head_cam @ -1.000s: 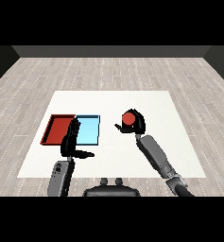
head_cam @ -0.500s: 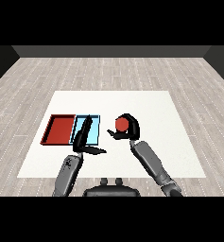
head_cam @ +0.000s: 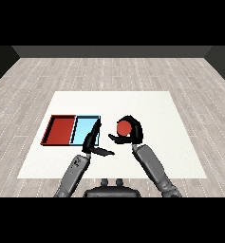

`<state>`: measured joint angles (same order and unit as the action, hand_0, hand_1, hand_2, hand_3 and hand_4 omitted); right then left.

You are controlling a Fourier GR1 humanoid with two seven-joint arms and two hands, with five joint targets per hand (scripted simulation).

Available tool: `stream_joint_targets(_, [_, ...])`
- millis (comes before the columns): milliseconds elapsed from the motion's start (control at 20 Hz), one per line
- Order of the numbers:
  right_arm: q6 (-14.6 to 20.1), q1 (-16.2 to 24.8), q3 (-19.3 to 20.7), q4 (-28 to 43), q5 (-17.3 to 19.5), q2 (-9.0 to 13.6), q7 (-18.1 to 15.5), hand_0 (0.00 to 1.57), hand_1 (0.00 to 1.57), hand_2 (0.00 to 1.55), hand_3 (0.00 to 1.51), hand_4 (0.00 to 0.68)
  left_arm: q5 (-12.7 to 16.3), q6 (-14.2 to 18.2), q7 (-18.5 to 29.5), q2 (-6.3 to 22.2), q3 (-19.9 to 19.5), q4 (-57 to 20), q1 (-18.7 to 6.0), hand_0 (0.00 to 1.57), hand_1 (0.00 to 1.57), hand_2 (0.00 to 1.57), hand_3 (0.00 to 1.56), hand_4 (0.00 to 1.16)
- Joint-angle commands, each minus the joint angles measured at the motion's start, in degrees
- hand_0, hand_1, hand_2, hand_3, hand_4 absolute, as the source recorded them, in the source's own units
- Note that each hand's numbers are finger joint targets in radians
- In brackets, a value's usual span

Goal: Pick the red can and put it in the red box

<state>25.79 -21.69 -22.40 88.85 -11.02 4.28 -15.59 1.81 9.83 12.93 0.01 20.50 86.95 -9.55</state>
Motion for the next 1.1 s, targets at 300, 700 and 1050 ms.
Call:
stream_joint_targets(300, [-3.18, -0.49, 1.84, -1.88, 3.20, -4.21, -1.22, 1.47, 1.47, 1.44, 1.39, 0.654, 5.17, 4.14, 4.02, -0.01, 3.60, -11.15, -4.49, 0.00, 0.00, 0.00, 0.00, 0.00])
stream_joint_targets(700, [-3.11, -1.73, 0.22, -4.95, 2.34, -4.26, -4.65, 1.47, 1.47, 1.44, 1.39, 0.675, 7.02, 4.83, 5.15, -0.01, 6.06, -9.77, -2.89, 0.00, 0.00, 0.00, 0.00, 0.00])
stream_joint_targets(1050, [-1.79, 1.05, -3.21, -1.59, -1.13, -4.27, -4.06, 1.47, 1.47, 1.43, 1.40, 0.644, 12.58, 8.87, 4.62, -0.01, 10.49, -12.72, -8.69, 0.00, 0.00, 0.00, 0.00, 0.00])
